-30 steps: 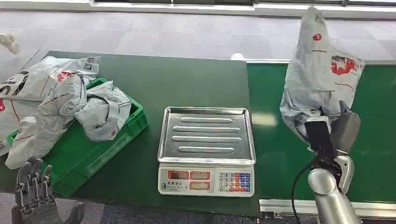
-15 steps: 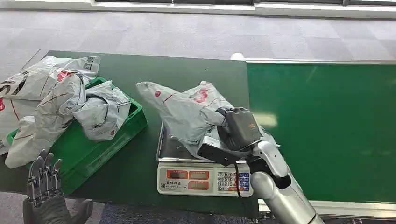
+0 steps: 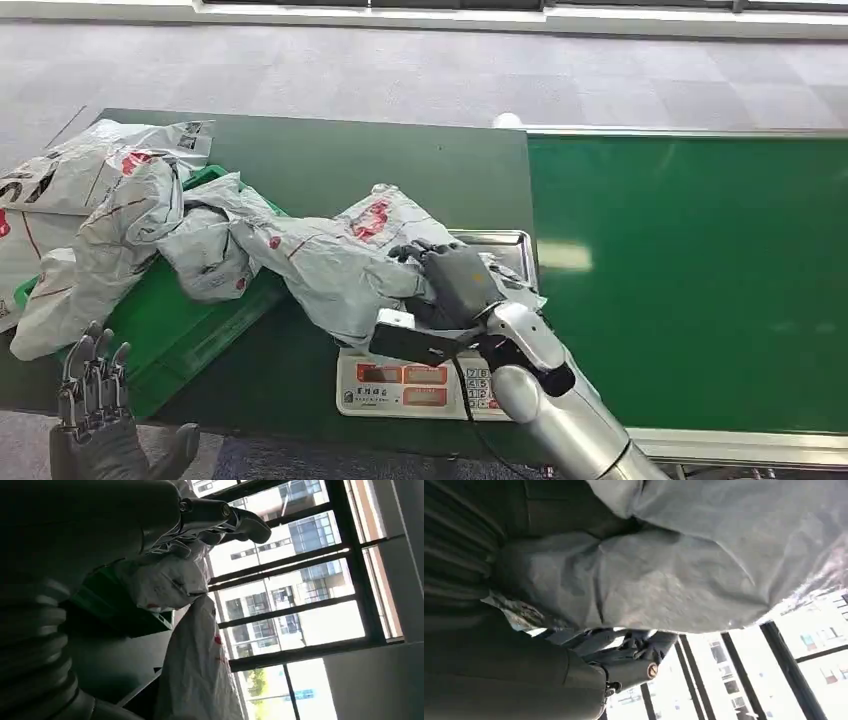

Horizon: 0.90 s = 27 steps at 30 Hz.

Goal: Moved the parcel from conveyor to table for the left to box.

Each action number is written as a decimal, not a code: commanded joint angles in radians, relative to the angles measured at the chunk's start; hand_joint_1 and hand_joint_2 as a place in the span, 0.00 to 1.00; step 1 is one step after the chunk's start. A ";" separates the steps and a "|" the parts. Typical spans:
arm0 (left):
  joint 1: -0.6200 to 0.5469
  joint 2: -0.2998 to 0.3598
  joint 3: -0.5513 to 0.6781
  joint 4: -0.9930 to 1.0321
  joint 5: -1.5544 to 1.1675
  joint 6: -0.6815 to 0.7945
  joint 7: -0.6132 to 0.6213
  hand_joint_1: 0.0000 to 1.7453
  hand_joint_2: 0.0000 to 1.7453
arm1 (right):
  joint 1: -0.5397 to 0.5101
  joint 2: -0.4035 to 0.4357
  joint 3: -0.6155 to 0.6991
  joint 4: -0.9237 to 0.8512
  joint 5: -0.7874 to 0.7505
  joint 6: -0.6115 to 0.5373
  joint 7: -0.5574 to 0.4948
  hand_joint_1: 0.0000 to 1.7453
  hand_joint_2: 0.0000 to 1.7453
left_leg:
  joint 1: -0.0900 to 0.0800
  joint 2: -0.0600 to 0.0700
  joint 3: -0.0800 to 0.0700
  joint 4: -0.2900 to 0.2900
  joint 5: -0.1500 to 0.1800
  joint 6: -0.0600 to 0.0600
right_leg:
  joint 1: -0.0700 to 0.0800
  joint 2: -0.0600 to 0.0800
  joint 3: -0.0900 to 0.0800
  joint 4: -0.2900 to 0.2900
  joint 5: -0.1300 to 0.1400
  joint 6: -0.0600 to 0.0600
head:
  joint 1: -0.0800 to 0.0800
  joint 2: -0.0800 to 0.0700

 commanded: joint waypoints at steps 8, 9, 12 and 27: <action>-0.009 -0.034 -0.016 0.020 -0.027 -0.016 0.029 0.00 1.00 | -0.064 -0.002 0.023 0.099 0.007 0.023 0.025 0.00 1.00 | -0.001 0.001 0.000 -0.001 0.001 0.001 | -0.001 0.001 -0.001 -0.001 0.001 0.000 | 0.000 0.000; -0.009 -0.034 -0.016 0.020 -0.027 -0.016 0.029 0.00 1.00 | -0.064 -0.002 0.023 0.099 0.007 0.023 0.025 0.00 1.00 | -0.001 0.001 0.000 -0.001 0.001 0.001 | -0.001 0.001 -0.001 -0.001 0.001 0.000 | 0.000 0.000; -0.009 -0.034 -0.016 0.020 -0.027 -0.016 0.029 0.00 1.00 | -0.064 -0.002 0.023 0.099 0.007 0.023 0.025 0.00 1.00 | -0.001 0.001 0.000 -0.001 0.001 0.001 | -0.001 0.001 -0.001 -0.001 0.001 0.000 | 0.000 0.000; -0.163 0.092 -0.024 0.010 -0.316 0.006 0.100 0.00 1.00 | 0.026 -0.036 -0.132 -0.005 -0.543 0.171 -0.233 0.00 1.00 | 0.000 -0.006 -0.001 -0.001 0.002 0.000 | 0.000 -0.006 -0.002 -0.001 0.000 0.000 | 0.000 0.000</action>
